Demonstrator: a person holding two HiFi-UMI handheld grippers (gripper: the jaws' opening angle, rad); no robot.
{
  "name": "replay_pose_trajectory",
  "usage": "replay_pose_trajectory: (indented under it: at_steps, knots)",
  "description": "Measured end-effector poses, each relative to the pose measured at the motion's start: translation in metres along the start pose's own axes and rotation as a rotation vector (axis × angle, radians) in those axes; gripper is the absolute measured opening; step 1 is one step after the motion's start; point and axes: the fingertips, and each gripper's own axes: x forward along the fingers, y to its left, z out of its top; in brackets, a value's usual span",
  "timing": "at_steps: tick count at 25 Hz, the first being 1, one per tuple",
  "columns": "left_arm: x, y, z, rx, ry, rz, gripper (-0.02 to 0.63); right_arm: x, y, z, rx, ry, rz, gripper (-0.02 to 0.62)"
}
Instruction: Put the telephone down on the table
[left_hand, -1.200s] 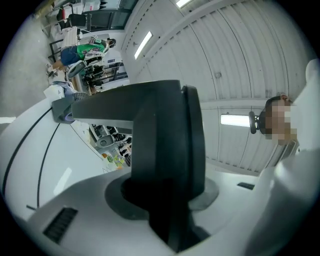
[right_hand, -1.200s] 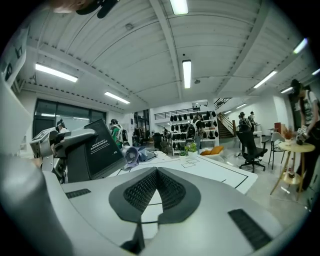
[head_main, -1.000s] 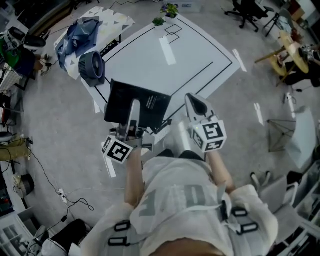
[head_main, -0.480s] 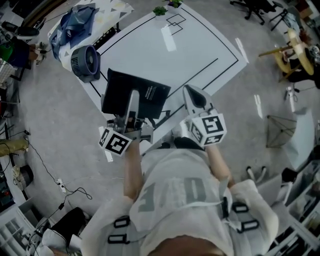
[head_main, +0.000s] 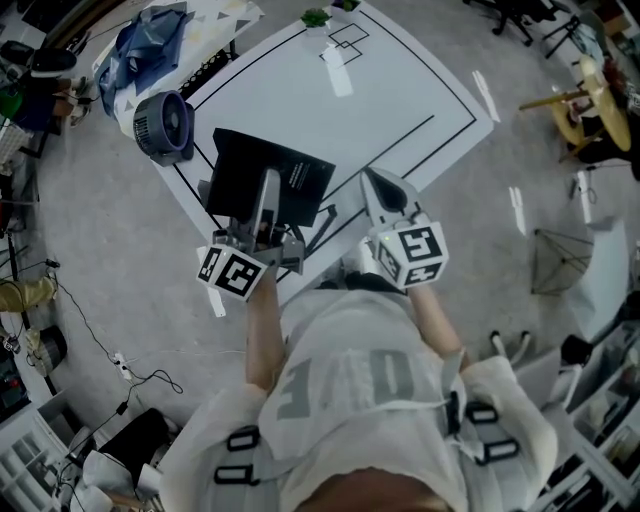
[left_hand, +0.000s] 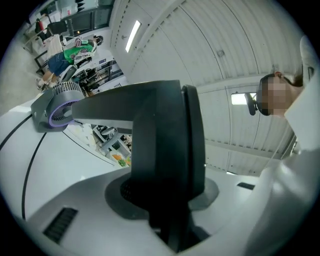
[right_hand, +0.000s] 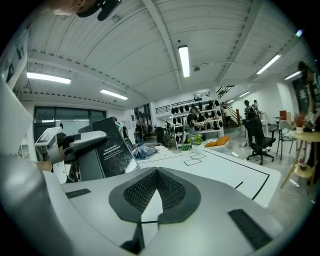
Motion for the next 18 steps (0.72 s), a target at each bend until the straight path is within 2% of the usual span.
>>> replay_pose_trajectory:
  at_steps: [11,18]
  knots:
    - [0.022,0.050,-0.037,0.153,0.164,0.064,0.155,-0.004,-0.006,-0.018,0.023,0.045,-0.023,0.006]
    - [0.029,0.076,-0.064,0.146,0.239,0.097,0.155,-0.001,-0.003,-0.029,0.037,0.074,-0.010,0.006]
